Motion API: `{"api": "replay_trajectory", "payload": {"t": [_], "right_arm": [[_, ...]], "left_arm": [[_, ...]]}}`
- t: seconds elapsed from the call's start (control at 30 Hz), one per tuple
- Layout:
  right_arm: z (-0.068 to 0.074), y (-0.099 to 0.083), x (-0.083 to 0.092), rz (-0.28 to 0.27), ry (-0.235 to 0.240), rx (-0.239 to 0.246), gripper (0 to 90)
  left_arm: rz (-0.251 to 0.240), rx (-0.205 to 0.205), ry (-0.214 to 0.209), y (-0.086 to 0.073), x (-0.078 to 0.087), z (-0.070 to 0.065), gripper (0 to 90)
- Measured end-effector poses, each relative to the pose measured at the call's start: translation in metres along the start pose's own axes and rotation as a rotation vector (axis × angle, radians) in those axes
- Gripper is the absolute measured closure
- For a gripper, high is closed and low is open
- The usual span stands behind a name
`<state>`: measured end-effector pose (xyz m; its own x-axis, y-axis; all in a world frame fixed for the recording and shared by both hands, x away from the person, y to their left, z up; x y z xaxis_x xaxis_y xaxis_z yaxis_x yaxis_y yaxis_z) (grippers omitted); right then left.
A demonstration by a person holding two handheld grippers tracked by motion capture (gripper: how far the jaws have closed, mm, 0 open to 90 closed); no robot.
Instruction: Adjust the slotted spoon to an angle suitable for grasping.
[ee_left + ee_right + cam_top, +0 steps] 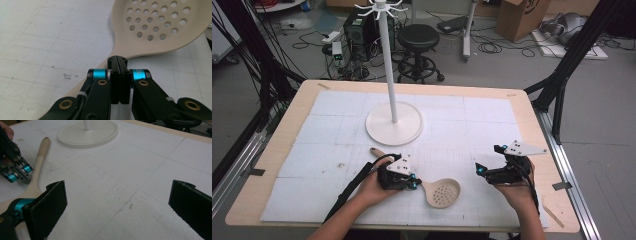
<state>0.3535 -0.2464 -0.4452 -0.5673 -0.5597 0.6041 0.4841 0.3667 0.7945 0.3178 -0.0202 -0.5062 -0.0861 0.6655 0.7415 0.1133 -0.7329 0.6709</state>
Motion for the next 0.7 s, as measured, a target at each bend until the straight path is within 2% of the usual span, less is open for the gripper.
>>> {"api": "replay_trajectory", "payload": {"t": [0.37,0.7], "right_arm": [[-0.002,0.003,0.004,-0.013,-0.009,0.000,0.8],[-0.004,0.004,0.008,-0.022,-0.013,-0.003,0.8]], "left_arm": [[-0.017,0.040,0.043,0.022,-0.020,0.017,89.7],[0.009,0.036,0.060,0.037,-0.037,0.024,89.7]]}}
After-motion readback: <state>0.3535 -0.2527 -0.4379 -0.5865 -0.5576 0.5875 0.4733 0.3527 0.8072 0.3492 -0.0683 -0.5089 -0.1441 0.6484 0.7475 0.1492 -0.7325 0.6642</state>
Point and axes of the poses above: each handheld gripper's, and its own axes: x roughly backward along the jaws, y roughly out of its top, z roughly to its left, the point moved 10 cm from there along -x, roughly forward along the jaws, and after that the axes turned 9 degrees about z, right-handed, at the moved point
